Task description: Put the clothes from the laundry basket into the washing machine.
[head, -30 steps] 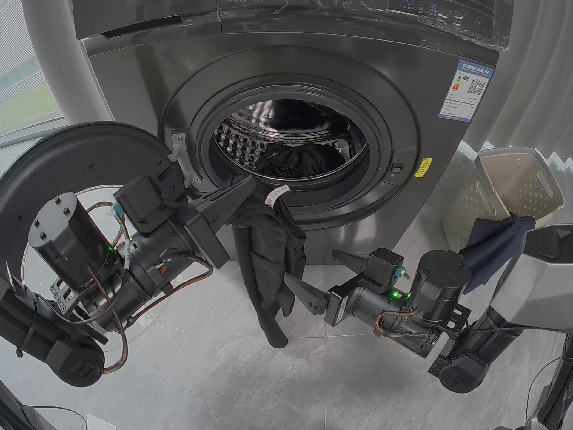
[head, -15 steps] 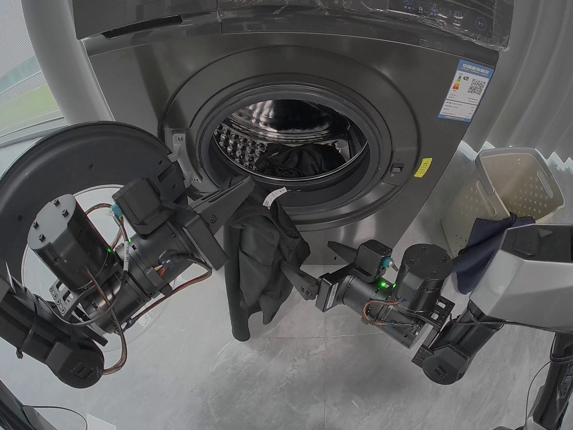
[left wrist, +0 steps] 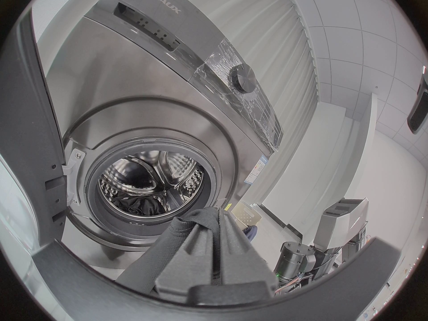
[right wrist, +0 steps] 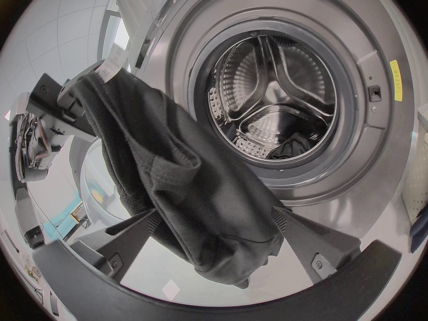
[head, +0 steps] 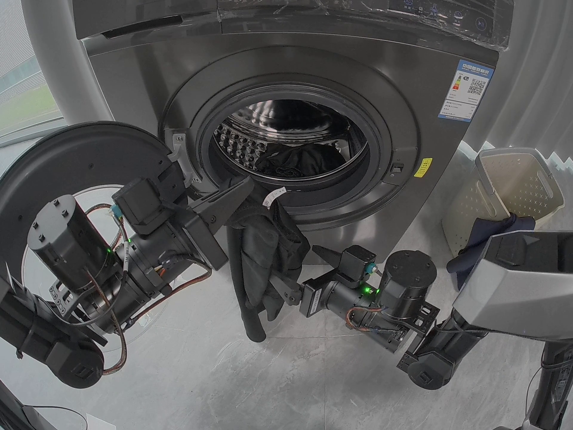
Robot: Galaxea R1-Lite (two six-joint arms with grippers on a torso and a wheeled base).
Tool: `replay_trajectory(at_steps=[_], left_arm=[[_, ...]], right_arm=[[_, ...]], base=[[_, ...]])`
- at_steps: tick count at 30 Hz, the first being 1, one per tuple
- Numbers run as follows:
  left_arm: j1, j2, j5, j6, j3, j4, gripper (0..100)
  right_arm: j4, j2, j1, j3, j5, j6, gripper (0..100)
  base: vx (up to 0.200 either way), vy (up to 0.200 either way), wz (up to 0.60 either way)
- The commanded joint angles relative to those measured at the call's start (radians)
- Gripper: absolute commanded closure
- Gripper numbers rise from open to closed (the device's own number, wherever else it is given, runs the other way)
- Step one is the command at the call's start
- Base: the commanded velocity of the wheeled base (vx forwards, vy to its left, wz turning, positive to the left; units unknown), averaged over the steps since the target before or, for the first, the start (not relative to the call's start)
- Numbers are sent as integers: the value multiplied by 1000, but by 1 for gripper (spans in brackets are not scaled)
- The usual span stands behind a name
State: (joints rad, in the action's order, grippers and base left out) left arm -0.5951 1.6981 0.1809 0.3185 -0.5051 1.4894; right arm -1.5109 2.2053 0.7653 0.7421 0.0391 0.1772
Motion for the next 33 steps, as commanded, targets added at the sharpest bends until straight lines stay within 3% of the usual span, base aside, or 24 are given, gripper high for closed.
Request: replay_trajectory(at_steps=[1,22,23,33], left_arm=[[1,2,0,1,0,0,100],[1,3,-15,1,-7,-1,100],[1,3,-14,1,-7,0,100],[3,12,-14,1,-3,0,100]], right_arm=[[0,14,14,11,2,-1,0],[0,90,0,191,1,1,0],[0,90,0,191,1,1,100],[4,-88,-47,51,-4,-12,100]], base=[[0,0,0],[0,0,0],[0,0,0],[0,0,0]])
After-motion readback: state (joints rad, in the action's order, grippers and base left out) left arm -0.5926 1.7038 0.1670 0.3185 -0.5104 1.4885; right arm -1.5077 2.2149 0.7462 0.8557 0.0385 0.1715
